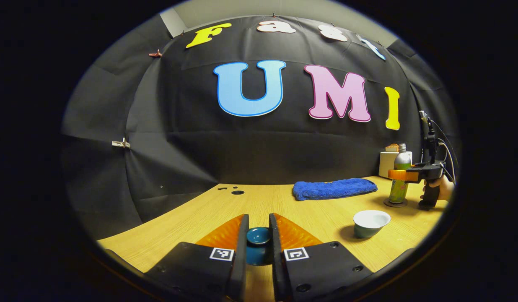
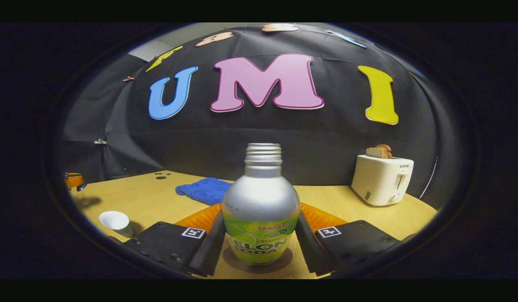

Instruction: Open the teacup lid with one hand, grasp the water bottle and pour water into the teacup with the other hand; after pouring, place the water bottle on the coaster and then close the teacup lid.

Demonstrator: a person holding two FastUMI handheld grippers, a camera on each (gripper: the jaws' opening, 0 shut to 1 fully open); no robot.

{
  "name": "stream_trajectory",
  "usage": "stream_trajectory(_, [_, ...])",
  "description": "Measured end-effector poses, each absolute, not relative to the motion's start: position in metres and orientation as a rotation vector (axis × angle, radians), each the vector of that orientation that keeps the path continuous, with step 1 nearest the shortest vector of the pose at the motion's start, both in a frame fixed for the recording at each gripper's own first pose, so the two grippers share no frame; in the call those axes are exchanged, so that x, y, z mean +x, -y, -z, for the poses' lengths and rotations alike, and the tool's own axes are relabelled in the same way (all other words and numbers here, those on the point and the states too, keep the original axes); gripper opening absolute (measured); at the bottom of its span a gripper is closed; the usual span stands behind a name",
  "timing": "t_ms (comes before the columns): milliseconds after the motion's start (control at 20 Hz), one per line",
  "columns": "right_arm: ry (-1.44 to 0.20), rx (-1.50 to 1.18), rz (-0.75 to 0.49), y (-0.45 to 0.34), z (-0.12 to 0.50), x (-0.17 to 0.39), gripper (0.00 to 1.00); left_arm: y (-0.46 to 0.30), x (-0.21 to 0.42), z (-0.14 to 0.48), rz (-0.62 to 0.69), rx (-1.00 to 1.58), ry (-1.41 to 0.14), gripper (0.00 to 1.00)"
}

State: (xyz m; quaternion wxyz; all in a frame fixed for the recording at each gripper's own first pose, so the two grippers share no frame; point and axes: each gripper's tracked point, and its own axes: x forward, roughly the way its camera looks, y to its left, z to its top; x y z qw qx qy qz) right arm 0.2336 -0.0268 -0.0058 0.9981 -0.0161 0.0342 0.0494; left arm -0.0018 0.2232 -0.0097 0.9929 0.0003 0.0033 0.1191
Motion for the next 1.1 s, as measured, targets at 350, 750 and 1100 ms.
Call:
stream_trajectory(350, [-0.101, -0.087, -0.037, 0.038, 0.012, 0.23, 0.98, -0.223, -0.002, 0.009, -0.238, 0.001, -0.006, 0.29])
stream_trajectory(750, [-0.172, -0.099, -0.015, 0.036, 0.022, 0.205, 0.98, -0.223, -0.002, 0.009, -0.237, 0.001, -0.007, 0.29])
stream_trajectory(1100, [-0.173, -0.068, -0.009, 0.046, 0.022, 0.16, 0.98, -0.223, -0.002, 0.01, -0.237, 0.001, -0.008, 0.29])
